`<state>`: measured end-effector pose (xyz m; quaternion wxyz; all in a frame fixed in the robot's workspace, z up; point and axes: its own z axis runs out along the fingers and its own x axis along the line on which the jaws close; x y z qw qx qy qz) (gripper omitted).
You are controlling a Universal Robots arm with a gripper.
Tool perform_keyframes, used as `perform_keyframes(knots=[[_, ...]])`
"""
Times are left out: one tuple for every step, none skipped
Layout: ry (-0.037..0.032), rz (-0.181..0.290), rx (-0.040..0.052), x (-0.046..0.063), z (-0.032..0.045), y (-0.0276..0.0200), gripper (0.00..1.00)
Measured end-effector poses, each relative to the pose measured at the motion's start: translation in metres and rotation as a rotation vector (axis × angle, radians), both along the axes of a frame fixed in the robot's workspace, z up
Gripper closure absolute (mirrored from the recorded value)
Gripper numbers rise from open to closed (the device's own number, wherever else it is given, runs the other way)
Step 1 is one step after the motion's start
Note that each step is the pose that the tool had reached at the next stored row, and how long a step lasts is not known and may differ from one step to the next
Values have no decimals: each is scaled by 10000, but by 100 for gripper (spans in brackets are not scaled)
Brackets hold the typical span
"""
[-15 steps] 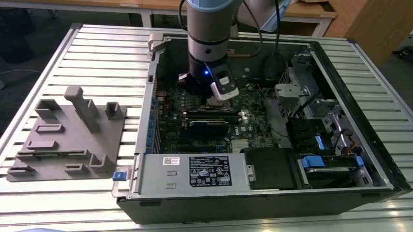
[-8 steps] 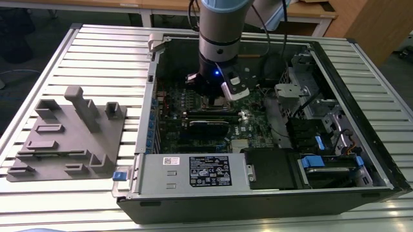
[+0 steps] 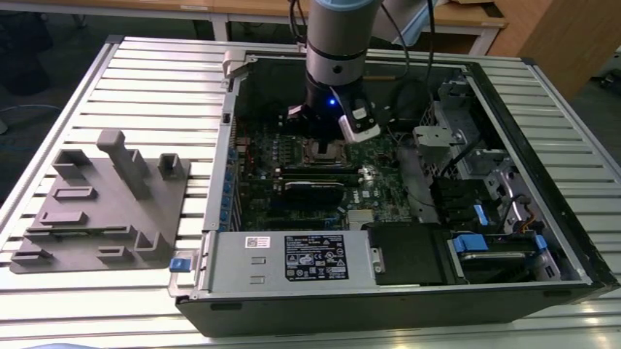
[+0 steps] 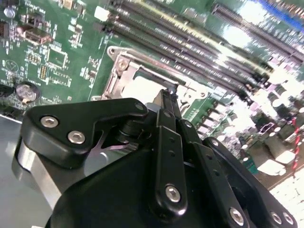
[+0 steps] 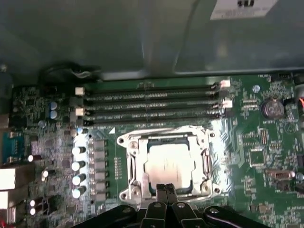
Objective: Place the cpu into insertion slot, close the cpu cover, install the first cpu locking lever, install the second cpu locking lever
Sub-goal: 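Install the second cpu locking lever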
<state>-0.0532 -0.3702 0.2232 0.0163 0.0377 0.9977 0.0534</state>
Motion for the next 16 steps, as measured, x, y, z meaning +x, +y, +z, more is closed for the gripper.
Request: perform_keyframes(knots=[[0, 2, -14, 12, 0, 11, 89], [-1, 1, -22, 28, -2, 17, 89], [0, 1, -29, 46, -2, 24, 89], [0, 1, -32, 57, -3, 31, 89], [-1, -1, -33, 61, -4, 40, 89], [-1, -2, -33, 62, -5, 50, 89], [-1, -1, -33, 62, -5, 67, 89], [-1, -1, -33, 62, -6, 87, 89], [0, -1, -34, 62, -5, 102, 89], [-1, 1, -33, 62, -6, 105, 89], [-1, 1, -33, 62, -6, 105, 89], [-1, 2, -33, 62, -6, 105, 89], [-1, 0, -33, 62, -6, 109, 89], [-1, 0, -33, 62, -6, 112, 89], [-1, 0, -33, 62, -6, 112, 89], [-1, 0, -33, 62, -6, 112, 89]])
